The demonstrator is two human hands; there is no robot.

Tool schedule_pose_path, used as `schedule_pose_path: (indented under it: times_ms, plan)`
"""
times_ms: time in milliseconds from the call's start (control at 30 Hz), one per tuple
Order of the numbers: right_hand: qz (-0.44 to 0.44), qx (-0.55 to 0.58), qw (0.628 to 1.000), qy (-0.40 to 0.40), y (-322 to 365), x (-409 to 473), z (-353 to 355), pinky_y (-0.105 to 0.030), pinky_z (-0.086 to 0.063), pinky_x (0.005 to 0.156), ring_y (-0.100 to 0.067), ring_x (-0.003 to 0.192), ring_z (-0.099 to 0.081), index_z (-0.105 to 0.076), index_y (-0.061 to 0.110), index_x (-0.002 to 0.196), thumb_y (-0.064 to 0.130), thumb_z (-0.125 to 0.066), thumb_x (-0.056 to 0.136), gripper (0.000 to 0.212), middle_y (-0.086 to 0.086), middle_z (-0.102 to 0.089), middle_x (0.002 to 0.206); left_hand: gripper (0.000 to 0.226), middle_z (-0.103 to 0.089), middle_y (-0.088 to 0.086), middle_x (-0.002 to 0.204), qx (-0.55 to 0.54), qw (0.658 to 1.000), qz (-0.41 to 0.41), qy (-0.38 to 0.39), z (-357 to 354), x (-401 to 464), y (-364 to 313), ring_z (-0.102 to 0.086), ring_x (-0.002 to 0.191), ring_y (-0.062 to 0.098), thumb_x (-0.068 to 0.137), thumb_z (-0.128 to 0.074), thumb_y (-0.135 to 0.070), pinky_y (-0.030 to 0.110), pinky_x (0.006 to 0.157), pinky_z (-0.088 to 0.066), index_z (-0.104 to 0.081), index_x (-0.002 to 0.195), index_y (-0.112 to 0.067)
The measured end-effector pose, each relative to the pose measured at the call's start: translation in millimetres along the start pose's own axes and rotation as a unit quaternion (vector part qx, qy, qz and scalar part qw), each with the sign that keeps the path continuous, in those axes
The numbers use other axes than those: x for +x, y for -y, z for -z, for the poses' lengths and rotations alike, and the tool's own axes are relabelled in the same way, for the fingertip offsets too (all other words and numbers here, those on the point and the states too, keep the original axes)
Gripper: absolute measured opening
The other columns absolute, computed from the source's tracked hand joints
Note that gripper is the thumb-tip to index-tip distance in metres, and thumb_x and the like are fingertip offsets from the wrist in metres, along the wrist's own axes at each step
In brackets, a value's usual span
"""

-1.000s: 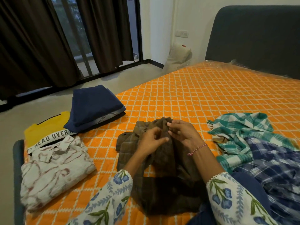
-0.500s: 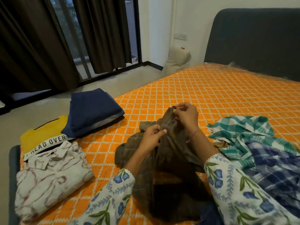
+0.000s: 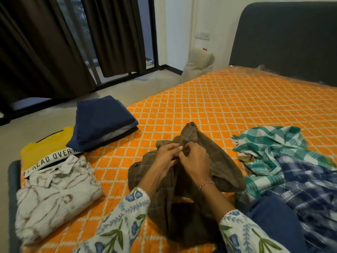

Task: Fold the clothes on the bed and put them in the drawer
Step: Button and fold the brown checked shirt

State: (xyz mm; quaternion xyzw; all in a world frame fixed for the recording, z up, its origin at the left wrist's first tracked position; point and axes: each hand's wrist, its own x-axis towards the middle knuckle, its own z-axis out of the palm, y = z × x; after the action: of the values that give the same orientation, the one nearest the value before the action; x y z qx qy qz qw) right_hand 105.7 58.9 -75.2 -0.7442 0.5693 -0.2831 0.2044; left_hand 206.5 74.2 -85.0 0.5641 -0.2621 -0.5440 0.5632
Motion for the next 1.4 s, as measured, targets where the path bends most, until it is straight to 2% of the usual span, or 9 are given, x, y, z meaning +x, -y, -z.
schedule_pose_path:
  times_ms: [167,300,467,700,867,967,1133,1233,1400]
  plan:
    - [0.034,-0.027,0.998,0.043,-5,4,2,-0.034,-0.048,0.069,-0.028,0.090,-0.063,-0.067,0.010,0.094,0.028,-0.058,0.090,0.020,-0.009,-0.068,0.093,0.017,-0.065,-0.005,0.064,-0.010,1.000,0.005,-0.016,4,2,1,-0.062,0.056,0.004,0.095,-0.055,-0.019,0.019,0.051,-0.050,-0.062,0.081,-0.014]
    - [-0.006,0.117,0.988,0.102,-10,6,5,-0.026,-0.037,0.065,-0.025,0.087,-0.064,-0.072,0.003,0.090,0.013,-0.055,0.093,0.020,-0.014,-0.071,0.087,0.016,-0.059,0.000,0.068,0.037,0.999,-0.012,-0.035,3,2,7,-0.059,0.055,0.004,0.095,-0.054,-0.011,0.015,0.050,-0.048,-0.059,0.080,-0.014]
    - [-0.100,0.176,0.979,0.016,-24,-1,7,-0.025,-0.044,0.079,-0.019,0.096,-0.062,-0.070,0.000,0.105,0.008,-0.057,0.092,0.020,-0.011,-0.070,0.103,0.028,-0.054,0.001,0.068,0.050,0.995,-0.022,-0.081,4,4,11,-0.050,0.059,0.011,0.099,-0.045,-0.011,0.019,0.048,-0.039,-0.054,0.072,-0.015]
    - [-0.096,0.231,0.968,0.010,-20,3,7,-0.019,-0.042,0.069,-0.007,0.077,-0.057,-0.072,0.011,0.087,0.009,-0.065,0.086,0.008,0.004,-0.064,0.081,0.029,-0.051,0.000,0.069,0.054,0.997,-0.006,-0.049,3,4,3,-0.048,0.062,0.011,0.102,-0.036,-0.013,0.025,0.055,-0.035,-0.050,0.077,-0.018]
    - [-0.080,0.200,0.976,-0.030,-14,8,6,-0.010,-0.035,0.052,-0.006,0.065,-0.052,-0.067,0.014,0.078,0.015,-0.067,0.086,0.008,0.003,-0.060,0.072,0.031,-0.039,0.000,0.062,0.161,0.984,-0.048,-0.067,2,11,-9,-0.039,0.055,0.012,0.102,-0.033,-0.018,0.027,0.049,-0.027,-0.041,0.072,-0.020]
    - [-0.132,0.215,0.963,-0.088,-15,14,12,-0.022,-0.039,0.057,-0.012,0.069,-0.051,-0.060,0.013,0.081,0.010,-0.060,0.089,0.009,0.000,-0.058,0.075,0.037,-0.038,0.002,0.062,0.133,0.984,-0.068,-0.097,10,14,-12,-0.038,0.058,0.017,0.101,-0.034,-0.011,0.030,0.054,-0.030,-0.040,0.065,-0.019]
    - [-0.127,0.285,0.950,-0.024,-15,18,8,-0.019,-0.045,0.064,-0.016,0.076,-0.059,-0.067,0.009,0.087,0.004,-0.063,0.087,0.007,-0.005,-0.063,0.079,0.032,-0.058,0.009,0.068,0.036,0.995,-0.031,-0.093,11,14,-18,-0.058,0.055,0.018,0.099,-0.037,-0.004,0.025,0.054,-0.048,-0.054,0.072,-0.007]
    - [-0.150,0.371,0.916,0.033,-15,13,0,-0.035,-0.052,0.078,-0.024,0.083,-0.065,-0.071,0.010,0.076,0.001,-0.064,0.086,0.015,-0.009,-0.069,0.081,0.029,-0.065,0.007,0.061,0.008,0.994,-0.015,-0.103,13,13,-20,-0.063,0.049,0.014,0.099,-0.039,-0.004,0.024,0.050,-0.052,-0.056,0.076,-0.005]
    - [-0.224,0.625,0.722,0.195,-19,7,9,-0.024,-0.051,0.058,-0.011,0.062,-0.066,-0.058,0.014,0.067,0.002,-0.050,0.094,0.031,0.000,-0.068,0.064,0.016,-0.059,0.011,0.088,0.061,0.986,-0.040,-0.151,32,18,-18,-0.057,0.075,0.023,0.100,-0.042,-0.012,0.032,0.065,-0.048,-0.057,0.095,-0.009]
